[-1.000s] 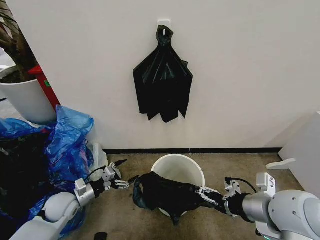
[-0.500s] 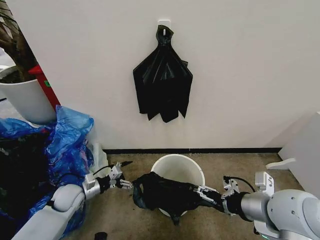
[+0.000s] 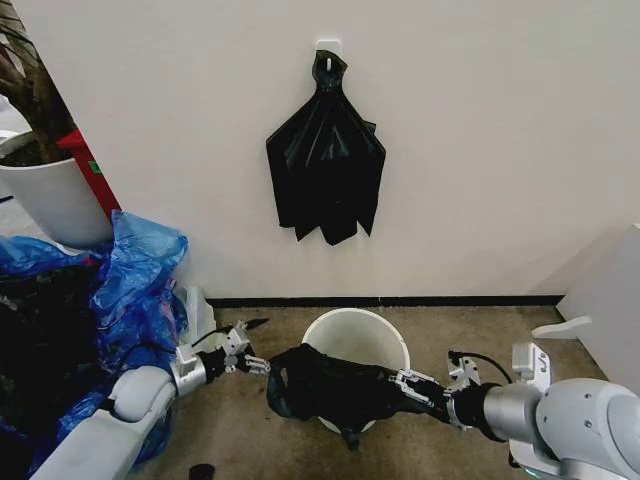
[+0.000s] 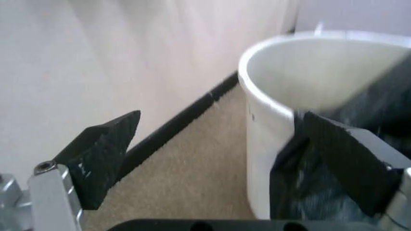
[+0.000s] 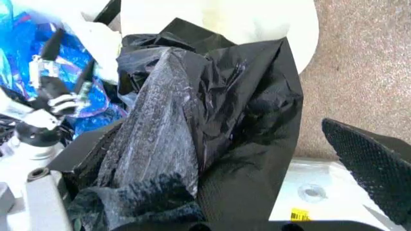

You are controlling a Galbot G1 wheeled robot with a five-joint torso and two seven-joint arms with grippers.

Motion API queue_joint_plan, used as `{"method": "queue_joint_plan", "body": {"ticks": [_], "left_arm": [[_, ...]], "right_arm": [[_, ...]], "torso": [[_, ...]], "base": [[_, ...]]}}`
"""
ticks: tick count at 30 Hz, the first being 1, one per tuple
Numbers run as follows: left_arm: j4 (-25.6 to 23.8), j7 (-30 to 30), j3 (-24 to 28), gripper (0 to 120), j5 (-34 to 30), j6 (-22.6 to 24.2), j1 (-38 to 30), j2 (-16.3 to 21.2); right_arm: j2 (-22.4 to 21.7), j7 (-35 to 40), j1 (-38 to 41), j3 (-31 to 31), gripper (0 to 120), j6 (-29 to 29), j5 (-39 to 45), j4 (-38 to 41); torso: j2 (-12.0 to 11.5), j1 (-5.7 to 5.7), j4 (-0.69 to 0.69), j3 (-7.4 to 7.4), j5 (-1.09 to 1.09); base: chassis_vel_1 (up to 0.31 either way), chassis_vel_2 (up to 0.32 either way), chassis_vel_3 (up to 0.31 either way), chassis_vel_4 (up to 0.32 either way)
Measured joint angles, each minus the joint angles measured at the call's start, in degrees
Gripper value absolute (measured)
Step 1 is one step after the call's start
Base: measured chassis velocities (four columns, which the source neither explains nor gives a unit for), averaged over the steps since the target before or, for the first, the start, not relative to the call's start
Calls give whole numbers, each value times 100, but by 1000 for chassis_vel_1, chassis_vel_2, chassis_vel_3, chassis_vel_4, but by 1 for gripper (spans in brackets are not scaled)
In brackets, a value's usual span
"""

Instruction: Place the garbage bag over the trash bin.

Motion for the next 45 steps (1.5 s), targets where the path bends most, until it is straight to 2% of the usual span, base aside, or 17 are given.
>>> {"method": "queue_joint_plan", "body": {"ticks": [4, 6, 9, 13, 24, 31, 38, 45], "left_arm": [[-164, 90, -11, 100, -410, 334, 70, 106], [-207, 203, 39, 100, -395, 423, 118, 145], [-152, 346, 135, 100, -127, 459, 140, 137], [274, 254, 317, 100, 721, 435, -141, -51], [570, 96, 506, 100, 1062, 435, -422, -230], [649, 90, 509, 100, 1187, 427, -359, -321], [591, 90, 462, 100, 1277, 433, -259, -304], [584, 90, 374, 100, 1325, 429, -149, -273]], "right_arm": [[12, -6, 11, -15, 100, 0, -15, 0], [18, -10, 29, -23, 100, 0, -20, 0], [21, -14, 55, -31, 100, 0, -25, 0], [-8, -54, 74, -20, 100, 0, -36, 0], [-76, -115, 150, 92, 100, 1, -95, 0], [-94, -127, 134, 505, 100, 2, 94, 0], [-186, -238, 203, 1219, 100, 5, 268, 1], [-188, -277, 248, 1385, 100, 6, 262, 1]], "torso": [[0, 0, -2, 0, 1], [0, 0, -1, 0, 2], [0, 0, 0, 0, -1], [0, 0, -1, 0, 0], [0, 0, -1, 0, 0], [0, 0, -1, 1, 0], [0, 0, -2, 0, 1], [0, 0, -1, 0, 0]], "base": [[0, 0, 0, 0], [0, 0, 0, 0], [0, 0, 0, 0], [0, 0, 0, 0], [0, 0, 0, 0], [0, 0, 0, 0], [0, 0, 0, 0], [0, 0, 0, 0]]}}
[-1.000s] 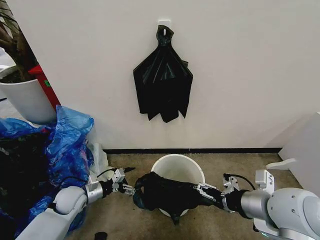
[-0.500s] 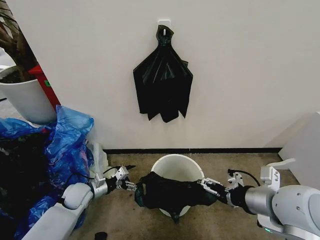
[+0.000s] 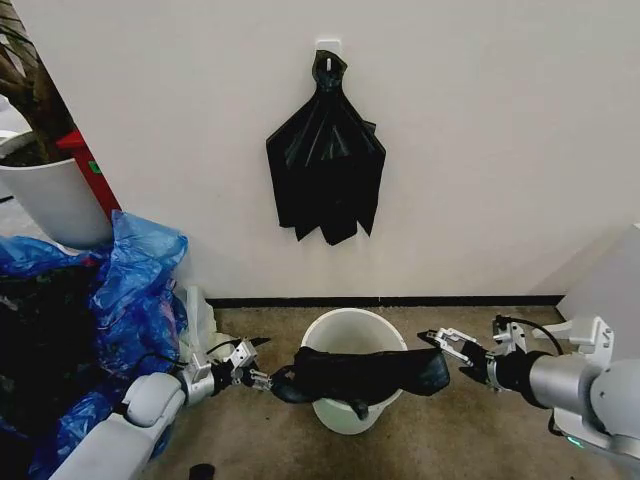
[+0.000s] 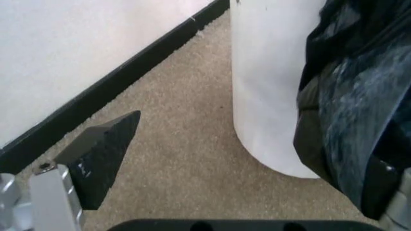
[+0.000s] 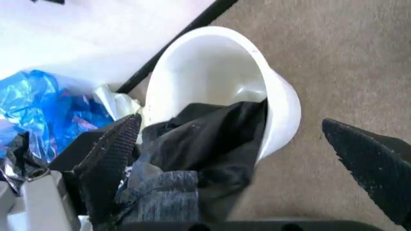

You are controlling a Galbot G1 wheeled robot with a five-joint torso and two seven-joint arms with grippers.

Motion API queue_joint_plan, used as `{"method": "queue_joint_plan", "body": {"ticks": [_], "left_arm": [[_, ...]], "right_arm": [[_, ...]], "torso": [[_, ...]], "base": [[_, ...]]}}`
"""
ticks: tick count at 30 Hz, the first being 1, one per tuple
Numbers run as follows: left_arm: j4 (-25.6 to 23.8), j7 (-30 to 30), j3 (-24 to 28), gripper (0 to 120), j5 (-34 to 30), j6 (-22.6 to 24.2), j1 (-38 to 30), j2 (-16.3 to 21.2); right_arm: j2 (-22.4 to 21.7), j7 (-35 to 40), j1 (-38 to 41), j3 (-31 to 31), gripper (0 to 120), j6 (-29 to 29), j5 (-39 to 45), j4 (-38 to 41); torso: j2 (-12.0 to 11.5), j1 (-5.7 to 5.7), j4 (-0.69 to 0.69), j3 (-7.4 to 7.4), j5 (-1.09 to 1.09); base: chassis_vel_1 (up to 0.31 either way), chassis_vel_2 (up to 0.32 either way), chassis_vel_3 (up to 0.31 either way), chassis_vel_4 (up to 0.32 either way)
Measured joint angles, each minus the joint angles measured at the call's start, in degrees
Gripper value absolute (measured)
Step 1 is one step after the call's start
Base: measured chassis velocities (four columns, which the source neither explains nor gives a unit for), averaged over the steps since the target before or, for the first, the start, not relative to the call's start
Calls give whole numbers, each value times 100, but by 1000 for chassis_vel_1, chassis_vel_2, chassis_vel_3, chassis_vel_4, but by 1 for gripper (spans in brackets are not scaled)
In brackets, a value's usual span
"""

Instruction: Place the garbage bag over the trash bin.

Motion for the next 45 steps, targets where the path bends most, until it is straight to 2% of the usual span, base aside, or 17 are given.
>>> {"method": "queue_joint_plan", "body": {"ticks": [15, 22, 29, 33, 36, 40, 45], "left_arm": [[-74, 7, -116, 100, -7, -132, 186, 55], [-455, 16, -157, 100, -410, -152, 291, 83], [-971, 555, -282, 100, -716, -282, 588, 387], [-933, 897, -311, 100, -730, -428, 646, 471], [-723, 1394, -342, 100, -863, -455, 584, 520], [-499, 1746, -350, 100, -992, -474, 403, 493], [-284, 1901, -318, 100, -1411, -474, 79, 403]], "right_arm": [[-63, -82, -67, 377, 100, 1, 6, -81], [75, -85, -107, 211, 100, 2, -144, -8], [279, -199, -56, -288, 100, 2, -647, -6], [332, -200, -31, -454, 100, 1, -751, -5], [360, -199, -67, -519, 100, 1, -817, -4], [371, -199, -119, -541, 100, 1, -870, -2], [375, -197, -136, -649, 100, 1, -1003, 0]], "torso": [[-1, 0, 0, 0, 0], [-1, 0, -1, 0, -1], [-1, 0, 0, 0, 0], [-1, 0, 0, 0, -1], [-1, 0, 1, 0, -1], [-1, 0, 0, 0, -1], [-1, 0, -2, 0, -1]], "base": [[0, 0, 0, 0], [0, 0, 0, 0], [0, 0, 0, 0], [0, 0, 0, 0], [0, 0, 0, 0], [0, 0, 0, 0], [0, 0, 0, 0]]}}
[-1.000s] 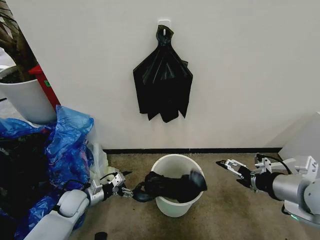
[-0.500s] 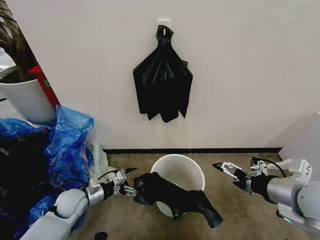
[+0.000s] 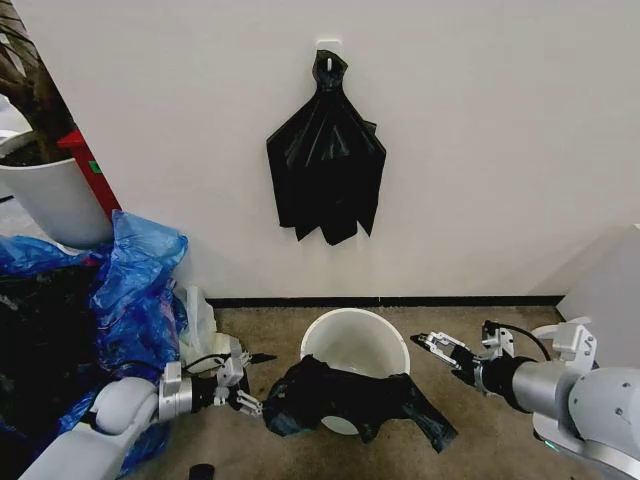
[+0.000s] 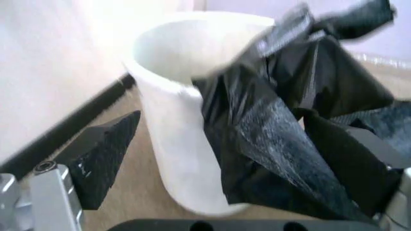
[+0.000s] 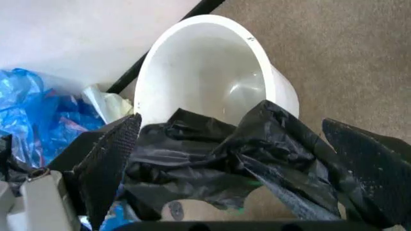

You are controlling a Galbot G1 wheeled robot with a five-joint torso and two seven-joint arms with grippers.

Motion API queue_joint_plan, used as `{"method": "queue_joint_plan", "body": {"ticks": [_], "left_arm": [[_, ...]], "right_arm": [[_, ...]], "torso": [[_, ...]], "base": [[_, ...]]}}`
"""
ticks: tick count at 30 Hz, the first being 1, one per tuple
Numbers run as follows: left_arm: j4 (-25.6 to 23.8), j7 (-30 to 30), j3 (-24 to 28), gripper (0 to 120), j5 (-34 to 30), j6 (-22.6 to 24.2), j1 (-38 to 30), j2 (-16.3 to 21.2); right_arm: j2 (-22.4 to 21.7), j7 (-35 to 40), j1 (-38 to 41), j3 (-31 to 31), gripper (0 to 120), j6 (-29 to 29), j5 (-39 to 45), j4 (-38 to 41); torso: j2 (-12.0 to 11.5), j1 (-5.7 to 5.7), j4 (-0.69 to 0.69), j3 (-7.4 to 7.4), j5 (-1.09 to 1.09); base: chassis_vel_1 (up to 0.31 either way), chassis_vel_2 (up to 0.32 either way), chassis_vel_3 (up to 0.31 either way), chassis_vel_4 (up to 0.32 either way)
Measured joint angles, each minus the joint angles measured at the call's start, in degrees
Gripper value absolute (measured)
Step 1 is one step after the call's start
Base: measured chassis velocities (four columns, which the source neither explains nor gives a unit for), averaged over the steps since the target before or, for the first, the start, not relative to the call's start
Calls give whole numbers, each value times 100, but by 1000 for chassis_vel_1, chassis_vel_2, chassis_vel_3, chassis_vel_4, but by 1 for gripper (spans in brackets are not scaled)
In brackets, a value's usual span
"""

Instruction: Place the garbage bag over the trash bin.

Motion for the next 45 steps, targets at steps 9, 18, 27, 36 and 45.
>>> {"method": "queue_joint_plan", "body": {"ticks": [9, 18, 27, 36, 45], "left_arm": [[52, 1258, -102, 100, -11, 127, -33, 12], [-119, 967, -185, 100, -529, 144, 65, -6], [-1201, -2140, -185, 100, -1501, 186, 550, -143], [-2783, -5432, -183, 100, -1549, 820, 969, -67], [-3564, -6547, -276, 100, -1682, 1805, 1122, 109]], "right_arm": [[12, -2, -30, -49, 100, 0, -170, 2], [67, -84, -86, -96, 100, -1, -458, 1], [-153, -1698, -55, -245, 100, -9, -2048, -21], [-680, -6087, 126, -352, 100, -11, -6374, -1279], [-1333, -8030, 896, -671, 100, -12, -7732, -2552]], "torso": [[0, 0, 2, 0, 0], [0, 0, 1, 0, 1], [0, 0, 1, 0, 1], [1, 0, -2, 0, 2], [1, 0, 2, 0, 4]], "base": [[0, 0, 0, 0], [0, 0, 0, 0], [0, 0, 0, 0], [0, 0, 0, 0], [0, 0, 0, 0]]}}
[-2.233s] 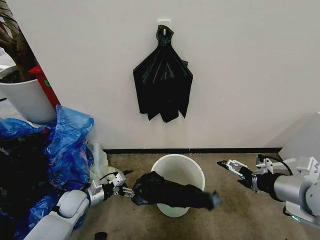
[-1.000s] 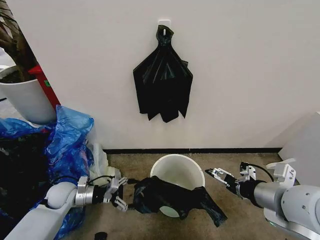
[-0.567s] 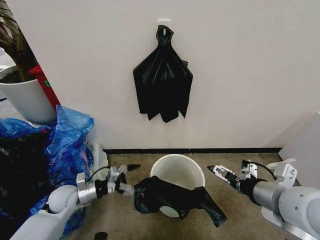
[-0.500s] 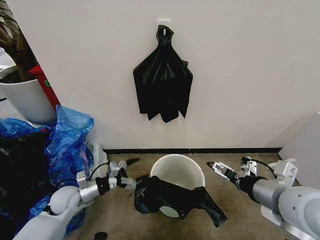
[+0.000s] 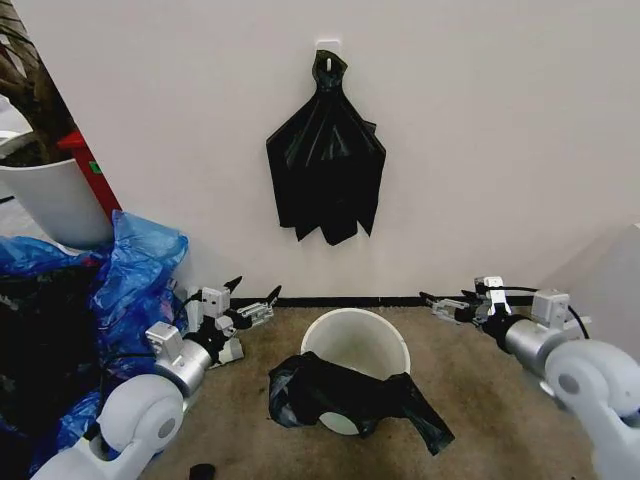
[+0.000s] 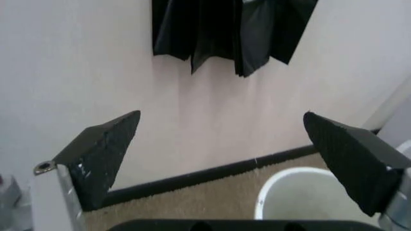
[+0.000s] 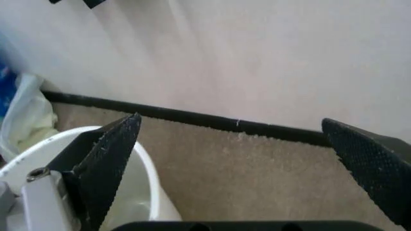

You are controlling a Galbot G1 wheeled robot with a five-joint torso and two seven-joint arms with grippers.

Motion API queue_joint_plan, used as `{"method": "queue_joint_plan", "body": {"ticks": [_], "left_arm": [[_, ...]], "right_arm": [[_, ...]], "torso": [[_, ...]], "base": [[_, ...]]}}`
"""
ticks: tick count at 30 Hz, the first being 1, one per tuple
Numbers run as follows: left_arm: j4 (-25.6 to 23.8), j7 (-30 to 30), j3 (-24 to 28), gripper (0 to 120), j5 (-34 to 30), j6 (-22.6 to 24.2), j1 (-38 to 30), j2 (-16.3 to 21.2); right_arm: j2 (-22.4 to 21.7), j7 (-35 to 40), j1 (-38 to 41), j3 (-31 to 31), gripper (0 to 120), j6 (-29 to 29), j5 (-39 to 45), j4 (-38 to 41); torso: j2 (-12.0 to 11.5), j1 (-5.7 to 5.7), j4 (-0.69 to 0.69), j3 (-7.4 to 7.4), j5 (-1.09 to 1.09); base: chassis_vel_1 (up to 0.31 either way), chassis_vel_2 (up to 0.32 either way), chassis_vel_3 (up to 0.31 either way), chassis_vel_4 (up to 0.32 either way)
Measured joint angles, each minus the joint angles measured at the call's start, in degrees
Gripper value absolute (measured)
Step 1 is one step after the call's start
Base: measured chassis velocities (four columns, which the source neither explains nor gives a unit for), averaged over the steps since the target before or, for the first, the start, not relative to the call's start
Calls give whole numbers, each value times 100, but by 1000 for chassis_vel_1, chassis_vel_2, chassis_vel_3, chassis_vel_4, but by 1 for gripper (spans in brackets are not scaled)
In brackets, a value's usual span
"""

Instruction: Place the garbage bag over the trash bin.

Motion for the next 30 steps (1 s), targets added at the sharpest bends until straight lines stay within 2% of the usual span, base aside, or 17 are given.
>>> {"method": "queue_joint_plan", "body": {"ticks": [6, 10, 14, 15, 17, 18, 23, 24, 27, 29, 30], "left_arm": [[-198, -264, -102, 100, -20, 187, 136, -40], [-231, -449, -147, 100, -33, 271, 127, -81], [-211, -414, -183, 100, -30, 283, 120, -80], [-207, -327, -206, 100, -12, 291, 119, -77], [-230, -201, -260, 100, 50, 311, 122, -84], [-230, -201, -260, 100, 50, 311, 122, -84], [-144, 91, -524, 100, 433, 251, 134, -134], [-144, 91, -524, 100, 433, 251, 134, -134], [-105, 164, -711, 100, 603, 248, 156, -147], [-66, 182, -840, 100, 717, 237, 168, -173], [-66, 182, -840, 100, 717, 237, 168, -173]], "right_arm": [[-476, -797, 426, -486, 100, -1, -172, -341], [-663, -1061, 1023, -1151, 100, 0, -337, -664], [-739, -1158, 1297, -1547, 100, 0, -395, -803], [-837, -1155, 1588, -2000, 100, -1, -387, -926], [-917, -1093, 1932, -2424, 100, -3, -243, -1024], [-917, -1093, 1932, -2424, 100, -3, -243, -1024], [-1070, -965, 3015, -3462, 100, -14, 110, -1331], [-1070, -965, 3015, -3462, 100, -14, 110, -1331], [-1115, -897, 3667, -4276, 100, -16, 287, -1588], [-1138, -780, 4209, -5129, 100, -21, 598, -1850], [-1138, -780, 4209, -5129, 100, -21, 598, -1850]], "torso": [[0, 0, -1, 0, -2], [0, 0, 0, 0, -4], [0, 0, 2, 0, -3], [0, 0, 0, 0, -3], [0, 0, -2, 0, -3], [0, 0, -2, 0, -3], [-1, 0, 1, 0, -5], [-1, 0, 1, 0, -5], [0, 0, 2, 0, -5], [-1, 0, 0, 1, -2], [-1, 0, 0, 1, -2]], "base": [[0, 0, 0, 0], [0, 0, 0, 0], [0, 0, 0, 0], [0, 0, 0, 0], [0, 0, 0, 0], [0, 0, 0, 0], [0, 0, 0, 0], [0, 0, 0, 0], [0, 0, 0, 0], [0, 0, 0, 0], [0, 0, 0, 0]]}}
